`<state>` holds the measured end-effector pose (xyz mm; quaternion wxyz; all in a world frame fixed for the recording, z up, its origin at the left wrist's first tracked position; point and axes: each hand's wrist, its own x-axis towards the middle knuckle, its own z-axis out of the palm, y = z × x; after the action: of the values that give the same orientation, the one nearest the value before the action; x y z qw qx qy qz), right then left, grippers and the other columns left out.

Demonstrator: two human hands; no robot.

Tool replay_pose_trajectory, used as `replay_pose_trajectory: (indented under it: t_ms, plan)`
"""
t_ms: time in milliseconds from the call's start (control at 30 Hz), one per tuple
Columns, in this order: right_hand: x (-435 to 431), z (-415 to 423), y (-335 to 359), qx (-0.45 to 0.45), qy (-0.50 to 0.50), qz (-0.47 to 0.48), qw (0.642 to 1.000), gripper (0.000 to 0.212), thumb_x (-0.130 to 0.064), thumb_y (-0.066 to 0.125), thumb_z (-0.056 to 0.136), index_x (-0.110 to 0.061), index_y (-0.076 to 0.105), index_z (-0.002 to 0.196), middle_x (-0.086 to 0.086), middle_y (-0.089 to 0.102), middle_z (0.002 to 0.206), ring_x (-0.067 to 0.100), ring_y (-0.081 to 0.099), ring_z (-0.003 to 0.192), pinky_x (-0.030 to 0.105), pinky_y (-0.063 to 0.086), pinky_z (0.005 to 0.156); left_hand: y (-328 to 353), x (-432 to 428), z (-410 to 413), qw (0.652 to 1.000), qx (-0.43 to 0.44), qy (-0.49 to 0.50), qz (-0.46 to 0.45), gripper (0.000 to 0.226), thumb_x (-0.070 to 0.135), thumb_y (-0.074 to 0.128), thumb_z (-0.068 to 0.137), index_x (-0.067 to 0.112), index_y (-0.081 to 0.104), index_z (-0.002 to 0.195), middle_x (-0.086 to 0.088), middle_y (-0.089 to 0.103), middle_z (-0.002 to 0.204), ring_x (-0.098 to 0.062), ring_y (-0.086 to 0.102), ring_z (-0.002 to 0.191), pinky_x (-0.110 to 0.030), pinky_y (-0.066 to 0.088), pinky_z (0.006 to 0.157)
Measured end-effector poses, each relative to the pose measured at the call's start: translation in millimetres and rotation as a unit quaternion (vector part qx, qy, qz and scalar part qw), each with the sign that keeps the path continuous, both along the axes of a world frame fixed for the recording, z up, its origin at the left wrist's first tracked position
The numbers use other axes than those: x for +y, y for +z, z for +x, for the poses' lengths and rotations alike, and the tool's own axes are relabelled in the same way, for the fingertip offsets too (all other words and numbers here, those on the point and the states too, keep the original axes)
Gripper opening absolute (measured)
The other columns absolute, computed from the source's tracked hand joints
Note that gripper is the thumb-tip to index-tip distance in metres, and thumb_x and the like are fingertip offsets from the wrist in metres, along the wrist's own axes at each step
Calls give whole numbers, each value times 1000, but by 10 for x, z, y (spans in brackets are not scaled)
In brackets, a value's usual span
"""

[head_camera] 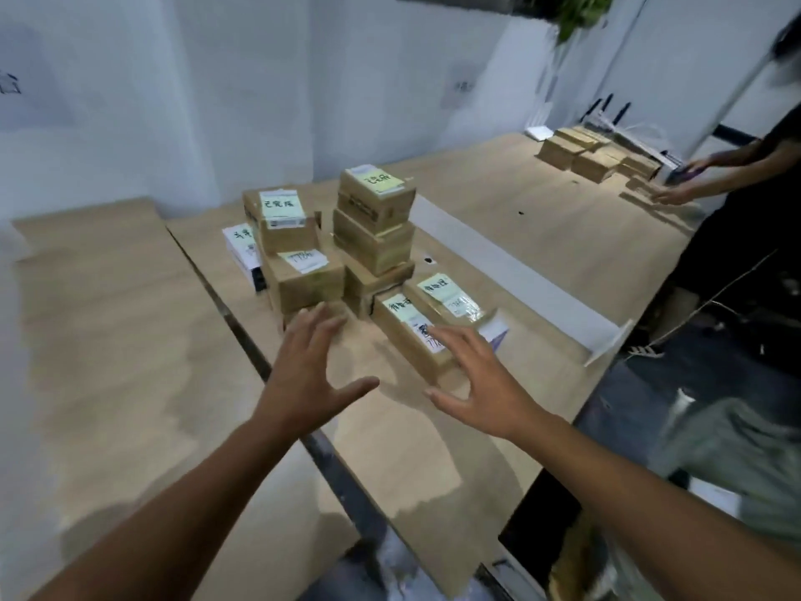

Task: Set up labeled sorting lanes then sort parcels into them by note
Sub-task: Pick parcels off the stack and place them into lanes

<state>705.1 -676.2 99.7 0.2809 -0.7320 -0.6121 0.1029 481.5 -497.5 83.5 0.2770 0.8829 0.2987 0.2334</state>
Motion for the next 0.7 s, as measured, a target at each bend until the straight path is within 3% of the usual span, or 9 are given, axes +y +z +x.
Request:
replay_pose_trajectory:
  t_ms: [100, 233, 333, 467, 633, 700]
  plan:
    - [-116, 480, -47, -3, 10, -1, 1000, 78, -50, 69, 86, -33, 36, 154, -10, 35, 150, 3, 33, 143, 17, 32, 113, -74, -198, 557, 1000, 3, -12, -13, 98, 71, 73, 73, 31, 33, 153, 4, 12, 168, -20, 6, 156, -51, 21, 124]
    - [-6, 1112, -246, 13, 1, -9, 1000, 75, -48, 71, 85, -34, 38, 152, -14, 35, 149, 1, 34, 141, 8, 28, 109, -299, -190, 1175, 1000, 5, -6, -14, 98, 70, 74, 73, 27, 35, 153, 2, 18, 166, -16, 11, 152, -38, 19, 121]
    - [179, 1553, -456, 10, -6, -22, 1000, 74, -39, 77, 87, -33, 41, 152, -13, 36, 147, 3, 36, 140, 11, 32, 108, -555, -128, 1609, 999, 5, 5, -31, 98, 66, 78, 72, 21, 40, 150, -2, 26, 162, -18, 19, 150, -34, 23, 120]
    - [411, 2068, -666, 34, -11, -52, 998, 70, -37, 76, 88, -37, 43, 150, -11, 34, 148, 5, 34, 140, 17, 32, 109, -865, -92, 2135, 996, 26, 22, -85, 100, 61, 81, 70, 18, 40, 150, -5, 36, 156, -22, 31, 145, -46, 36, 117]
    - [724, 2618, -906, 51, -37, -92, 994, 65, -36, 72, 91, -34, 44, 150, -6, 37, 144, 14, 37, 137, 31, 36, 114, -1147, -17, 2638, 985, 92, 41, -138, 115, 79, 71, 63, 24, 28, 155, -8, 24, 165, -22, 17, 153, -39, 22, 124]
    - [900, 2838, -1053, 39, -37, -125, 991, 65, -35, 70, 93, -33, 41, 152, -1, 36, 147, 19, 36, 137, 36, 38, 113, -1260, 53, 2826, 982, 112, 51, -143, 123, 89, 60, 57, 29, 22, 157, -6, 22, 167, -24, 15, 154, -43, 21, 125]
